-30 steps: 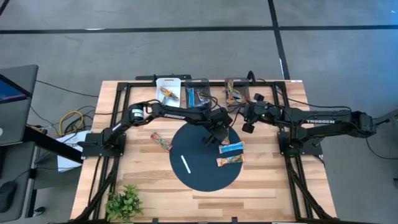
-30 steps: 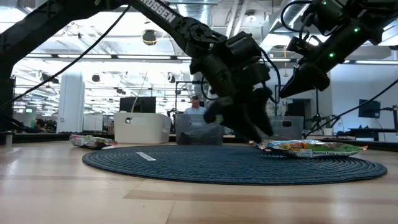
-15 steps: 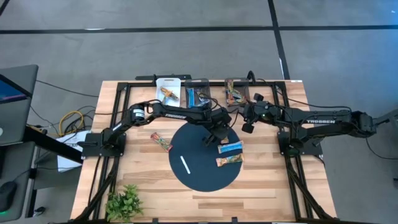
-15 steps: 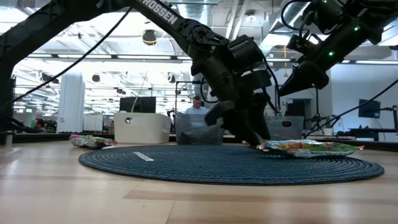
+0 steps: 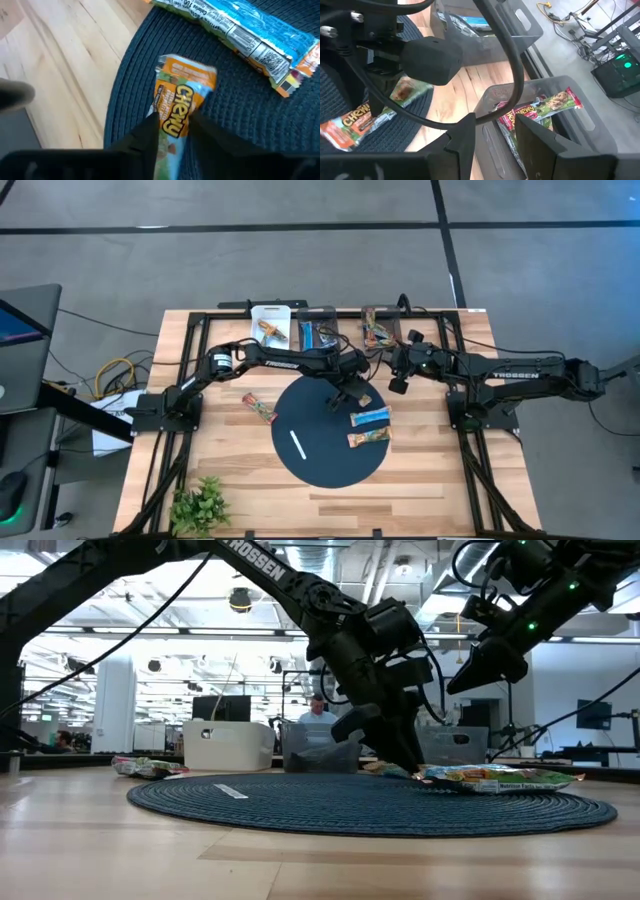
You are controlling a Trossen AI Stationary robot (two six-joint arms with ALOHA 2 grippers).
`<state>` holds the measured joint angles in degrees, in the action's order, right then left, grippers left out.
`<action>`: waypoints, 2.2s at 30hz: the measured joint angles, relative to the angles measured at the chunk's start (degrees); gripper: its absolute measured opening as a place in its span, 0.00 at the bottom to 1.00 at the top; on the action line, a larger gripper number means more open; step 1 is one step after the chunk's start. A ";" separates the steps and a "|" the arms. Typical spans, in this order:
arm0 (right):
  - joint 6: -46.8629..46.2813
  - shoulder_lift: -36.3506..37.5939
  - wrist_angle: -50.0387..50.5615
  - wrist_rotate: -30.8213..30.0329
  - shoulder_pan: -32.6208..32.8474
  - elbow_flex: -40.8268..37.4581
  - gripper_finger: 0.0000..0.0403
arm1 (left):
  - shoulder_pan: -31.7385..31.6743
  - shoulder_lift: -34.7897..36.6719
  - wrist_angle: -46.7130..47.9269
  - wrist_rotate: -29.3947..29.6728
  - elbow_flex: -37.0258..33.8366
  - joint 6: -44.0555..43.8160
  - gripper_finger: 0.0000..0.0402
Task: Pick and place Granola Bars by type
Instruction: Put the orange granola bar into the white bin
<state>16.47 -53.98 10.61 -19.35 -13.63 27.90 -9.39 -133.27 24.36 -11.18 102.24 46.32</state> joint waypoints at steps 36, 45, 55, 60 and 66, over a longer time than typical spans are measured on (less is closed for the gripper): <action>-0.23 -0.02 1.01 0.02 0.00 -0.04 0.33 | 1.67 1.72 0.14 10.55 -0.07 -1.86 0.00; -0.50 -0.02 1.01 0.02 0.00 -0.04 0.33 | 1.94 2.84 3.22 11.76 -0.07 -3.08 0.00; -0.50 -0.02 1.60 0.00 0.00 -0.07 0.33 | 4.56 7.60 11.48 16.85 -0.07 -3.56 0.00; -0.53 -0.02 1.62 0.00 -0.02 -0.07 0.33 | 6.58 11.50 17.67 22.92 -0.04 -5.16 0.00; -0.52 -0.02 1.38 0.00 -0.02 -0.07 0.33 | 7.71 16.05 23.91 25.80 -0.02 -8.71 0.00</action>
<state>15.94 -54.00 11.99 -19.35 -13.65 27.83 -1.68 -117.22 48.28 14.62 102.21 37.60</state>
